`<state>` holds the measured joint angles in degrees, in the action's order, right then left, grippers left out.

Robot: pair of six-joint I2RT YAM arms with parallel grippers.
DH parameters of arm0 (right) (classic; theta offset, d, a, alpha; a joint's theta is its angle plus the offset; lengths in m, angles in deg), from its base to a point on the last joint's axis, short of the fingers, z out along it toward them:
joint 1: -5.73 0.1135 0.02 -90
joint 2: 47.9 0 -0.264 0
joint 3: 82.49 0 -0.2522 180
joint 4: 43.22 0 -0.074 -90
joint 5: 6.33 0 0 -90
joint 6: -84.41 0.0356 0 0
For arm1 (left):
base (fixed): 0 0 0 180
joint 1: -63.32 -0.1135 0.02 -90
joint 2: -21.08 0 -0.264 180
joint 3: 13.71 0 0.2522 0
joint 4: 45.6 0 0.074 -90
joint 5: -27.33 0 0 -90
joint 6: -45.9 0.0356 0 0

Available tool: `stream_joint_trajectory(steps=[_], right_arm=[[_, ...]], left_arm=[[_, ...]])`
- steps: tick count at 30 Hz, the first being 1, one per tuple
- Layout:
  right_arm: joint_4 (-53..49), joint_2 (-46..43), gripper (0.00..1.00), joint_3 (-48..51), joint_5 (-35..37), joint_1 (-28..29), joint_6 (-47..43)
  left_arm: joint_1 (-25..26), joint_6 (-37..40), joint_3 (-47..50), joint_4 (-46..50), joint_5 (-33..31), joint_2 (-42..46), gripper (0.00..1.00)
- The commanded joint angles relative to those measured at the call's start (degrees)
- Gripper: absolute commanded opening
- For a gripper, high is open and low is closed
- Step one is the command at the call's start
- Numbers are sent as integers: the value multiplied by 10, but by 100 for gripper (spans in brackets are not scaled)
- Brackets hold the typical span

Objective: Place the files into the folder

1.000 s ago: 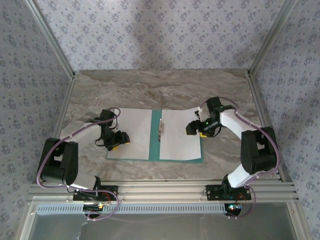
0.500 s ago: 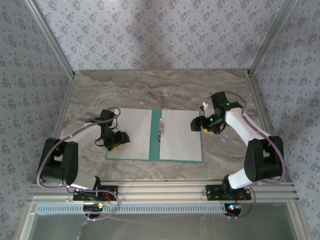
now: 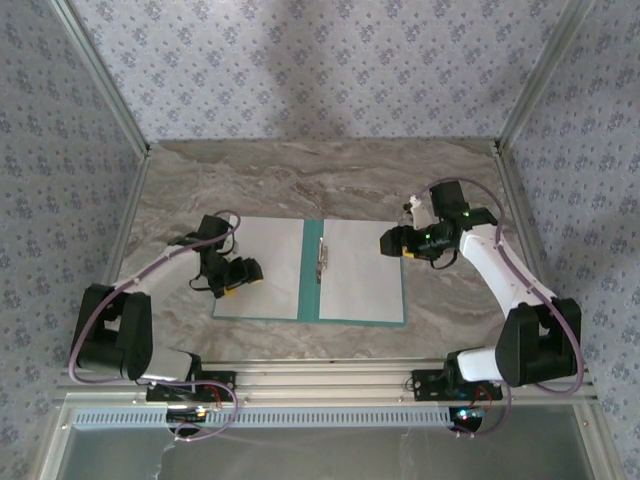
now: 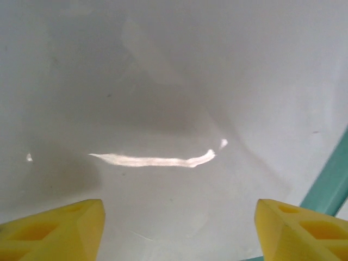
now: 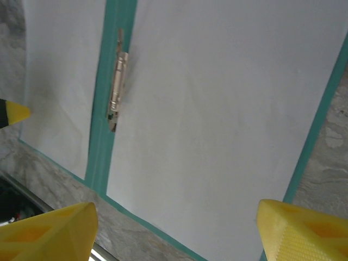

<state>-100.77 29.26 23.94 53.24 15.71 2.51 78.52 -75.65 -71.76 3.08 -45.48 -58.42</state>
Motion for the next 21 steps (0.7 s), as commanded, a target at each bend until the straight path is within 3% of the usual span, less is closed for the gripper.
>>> stream_joint_trajectory(steps=[1, 10, 21], right_arm=[[13, -19, 78, 10, -33, -5, 19], [69, -55, 77, 47, -77, -6, 51], [145, -104, 77, 115, -111, -8, 103]], left_arm=[[16, -4, -37, 19, -6, 30, 79], [68, 19, -102, -43, -7, 33, 84], [123, 97, -236, -120, 51, -133, 81]])
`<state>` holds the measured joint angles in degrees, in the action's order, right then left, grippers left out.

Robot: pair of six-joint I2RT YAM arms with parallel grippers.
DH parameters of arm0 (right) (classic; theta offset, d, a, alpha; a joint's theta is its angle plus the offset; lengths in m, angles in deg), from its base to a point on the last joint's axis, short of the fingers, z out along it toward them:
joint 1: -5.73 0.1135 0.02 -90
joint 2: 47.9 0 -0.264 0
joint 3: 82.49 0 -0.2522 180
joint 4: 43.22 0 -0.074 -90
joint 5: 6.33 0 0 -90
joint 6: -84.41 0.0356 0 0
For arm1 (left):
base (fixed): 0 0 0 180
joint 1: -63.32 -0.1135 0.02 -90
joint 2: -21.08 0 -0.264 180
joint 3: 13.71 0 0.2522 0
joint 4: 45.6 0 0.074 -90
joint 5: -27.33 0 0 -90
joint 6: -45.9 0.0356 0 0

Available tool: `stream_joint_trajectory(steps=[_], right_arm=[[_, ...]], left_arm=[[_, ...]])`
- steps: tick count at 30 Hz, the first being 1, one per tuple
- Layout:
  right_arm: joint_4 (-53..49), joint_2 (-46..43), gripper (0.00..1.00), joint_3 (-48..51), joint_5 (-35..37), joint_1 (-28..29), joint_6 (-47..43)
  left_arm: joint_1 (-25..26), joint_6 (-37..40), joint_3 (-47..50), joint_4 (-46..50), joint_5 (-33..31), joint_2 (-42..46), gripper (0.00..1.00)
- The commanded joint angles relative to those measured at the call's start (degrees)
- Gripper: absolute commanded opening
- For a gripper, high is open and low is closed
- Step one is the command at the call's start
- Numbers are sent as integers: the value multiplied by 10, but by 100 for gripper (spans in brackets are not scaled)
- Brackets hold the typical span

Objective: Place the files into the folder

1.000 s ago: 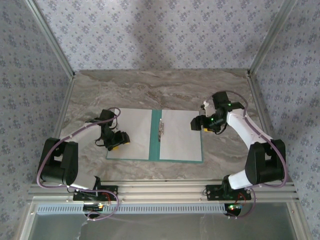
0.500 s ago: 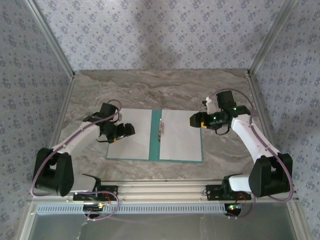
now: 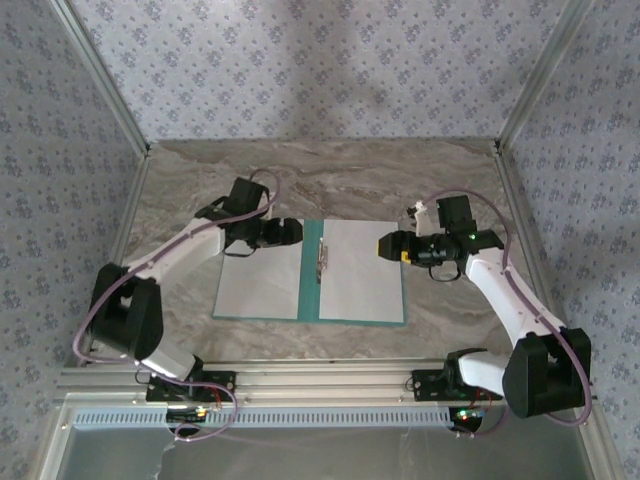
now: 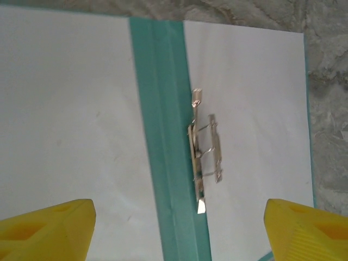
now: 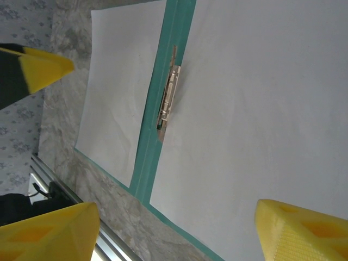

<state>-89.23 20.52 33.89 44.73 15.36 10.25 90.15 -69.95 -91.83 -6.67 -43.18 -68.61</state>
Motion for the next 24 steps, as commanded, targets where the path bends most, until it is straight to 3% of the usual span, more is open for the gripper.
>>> stream_joint_trajectory(steps=[1, 11, 24], right_arm=[[34, -21, 77, 21, -27, -5, 29], [78, -32, 77, 56, -60, -7, 58], [81, -40, 77, 69, -88, -7, 65]], left_arm=[[7, 48, -50, -23, 34, -49, 81], [10, 117, -159, -27, 123, -192, 80], [17, 153, -203, -28, 169, -276, 79]])
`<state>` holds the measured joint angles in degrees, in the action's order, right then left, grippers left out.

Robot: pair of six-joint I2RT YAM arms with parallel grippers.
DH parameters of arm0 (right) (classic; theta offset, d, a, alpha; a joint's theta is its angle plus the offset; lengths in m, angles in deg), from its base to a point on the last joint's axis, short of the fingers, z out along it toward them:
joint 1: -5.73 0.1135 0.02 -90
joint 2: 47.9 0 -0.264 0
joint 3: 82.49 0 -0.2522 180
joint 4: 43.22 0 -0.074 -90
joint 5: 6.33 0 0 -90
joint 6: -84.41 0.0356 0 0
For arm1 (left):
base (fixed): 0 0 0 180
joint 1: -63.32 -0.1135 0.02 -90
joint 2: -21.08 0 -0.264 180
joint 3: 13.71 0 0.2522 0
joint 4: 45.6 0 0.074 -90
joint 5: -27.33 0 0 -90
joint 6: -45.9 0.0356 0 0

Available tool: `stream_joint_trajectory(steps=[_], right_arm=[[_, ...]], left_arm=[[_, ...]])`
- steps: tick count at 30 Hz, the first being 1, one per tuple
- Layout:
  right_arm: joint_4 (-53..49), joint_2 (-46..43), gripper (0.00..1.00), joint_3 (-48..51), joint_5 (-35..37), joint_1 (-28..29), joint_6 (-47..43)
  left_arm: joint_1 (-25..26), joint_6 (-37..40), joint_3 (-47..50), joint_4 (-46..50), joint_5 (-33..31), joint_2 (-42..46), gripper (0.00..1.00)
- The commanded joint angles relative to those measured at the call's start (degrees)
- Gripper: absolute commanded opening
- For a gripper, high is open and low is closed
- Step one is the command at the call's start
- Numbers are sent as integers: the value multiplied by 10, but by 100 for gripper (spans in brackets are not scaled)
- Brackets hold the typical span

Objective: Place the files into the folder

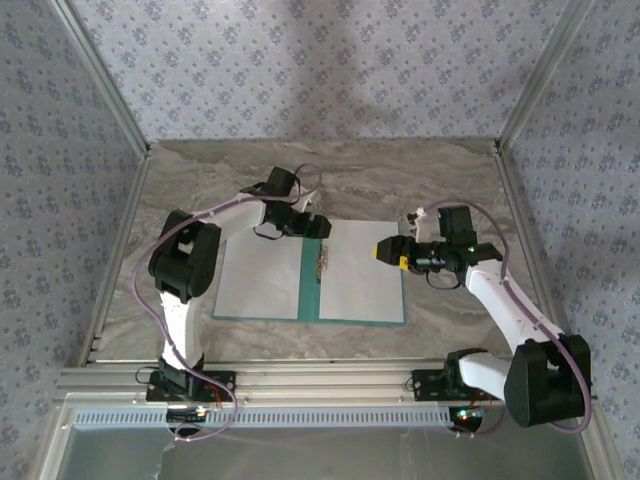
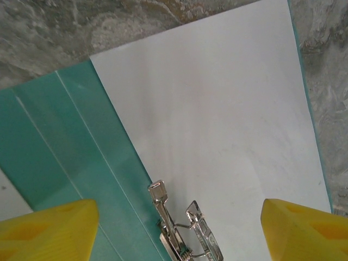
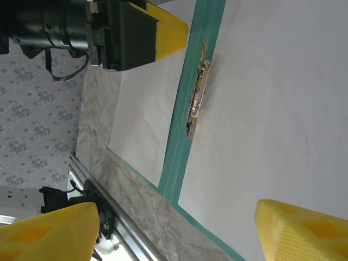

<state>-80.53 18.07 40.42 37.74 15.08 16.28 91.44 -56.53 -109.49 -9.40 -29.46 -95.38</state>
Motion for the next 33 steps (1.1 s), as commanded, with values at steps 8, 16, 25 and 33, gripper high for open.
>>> stream_joint_trajectory(steps=[8, 16, 25, 33], right_arm=[[-5, -26, 78, 12, -21, -6, 6], [-8, -33, 78, 12, -26, -7, 7], [-6, -28, 78, 13, -34, -11, 6], [-9, -30, 78, 12, -41, -16, 5]], left_arm=[[7, 31, -46, 8, 56, -34, 79], [10, 43, -61, 19, 62, -51, 79], [18, 48, -75, 31, 66, -65, 79], [18, 48, -90, 40, 66, -76, 79]])
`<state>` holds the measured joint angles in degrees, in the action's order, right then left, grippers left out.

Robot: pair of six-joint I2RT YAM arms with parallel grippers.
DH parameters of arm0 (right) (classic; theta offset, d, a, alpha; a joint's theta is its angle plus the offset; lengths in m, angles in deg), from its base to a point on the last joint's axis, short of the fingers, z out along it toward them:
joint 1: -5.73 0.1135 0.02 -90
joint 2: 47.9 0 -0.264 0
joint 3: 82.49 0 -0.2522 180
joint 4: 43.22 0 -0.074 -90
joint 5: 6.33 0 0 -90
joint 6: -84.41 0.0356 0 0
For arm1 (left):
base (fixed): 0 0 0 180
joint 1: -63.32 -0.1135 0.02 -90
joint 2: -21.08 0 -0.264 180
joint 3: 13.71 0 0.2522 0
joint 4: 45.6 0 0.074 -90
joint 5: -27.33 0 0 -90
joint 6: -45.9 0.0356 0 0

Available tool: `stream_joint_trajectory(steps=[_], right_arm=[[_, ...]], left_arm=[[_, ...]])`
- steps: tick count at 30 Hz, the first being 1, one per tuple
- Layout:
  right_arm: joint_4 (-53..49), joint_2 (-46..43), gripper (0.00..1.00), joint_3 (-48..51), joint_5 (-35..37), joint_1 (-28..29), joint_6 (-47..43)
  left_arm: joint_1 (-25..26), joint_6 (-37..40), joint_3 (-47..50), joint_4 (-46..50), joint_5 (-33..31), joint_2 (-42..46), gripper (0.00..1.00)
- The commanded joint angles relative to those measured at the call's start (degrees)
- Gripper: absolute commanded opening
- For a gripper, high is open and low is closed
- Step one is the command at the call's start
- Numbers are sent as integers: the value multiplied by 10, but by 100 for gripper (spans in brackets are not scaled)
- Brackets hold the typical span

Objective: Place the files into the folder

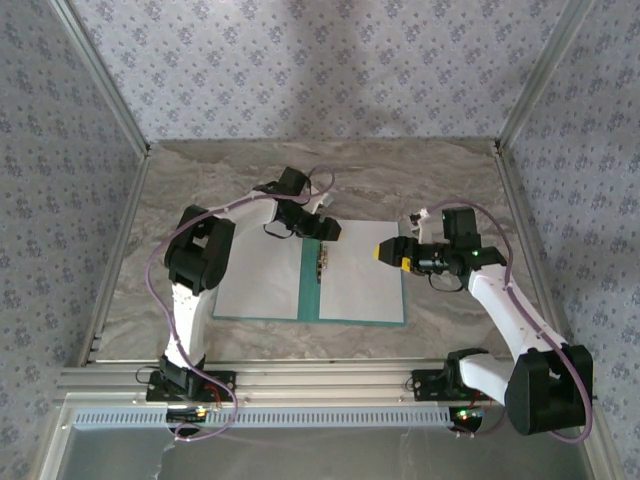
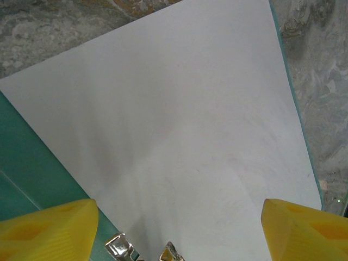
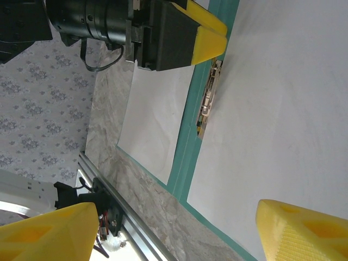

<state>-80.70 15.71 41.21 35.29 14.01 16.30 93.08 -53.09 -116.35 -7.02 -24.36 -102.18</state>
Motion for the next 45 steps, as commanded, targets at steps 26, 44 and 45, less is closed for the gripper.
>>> stream_joint_trajectory(steps=[26, 44, 45], right_arm=[[-7, -9, 78, 7, -39, -19, 6], [1, -26, 78, 23, -50, -26, 14], [1, -26, 78, 24, -51, -26, 14]], left_arm=[[9, 7, 14, 26, 56, 61, 75], [43, -31, 120, -18, 25, 155, 74], [45, -33, 124, -18, 19, 162, 74]])
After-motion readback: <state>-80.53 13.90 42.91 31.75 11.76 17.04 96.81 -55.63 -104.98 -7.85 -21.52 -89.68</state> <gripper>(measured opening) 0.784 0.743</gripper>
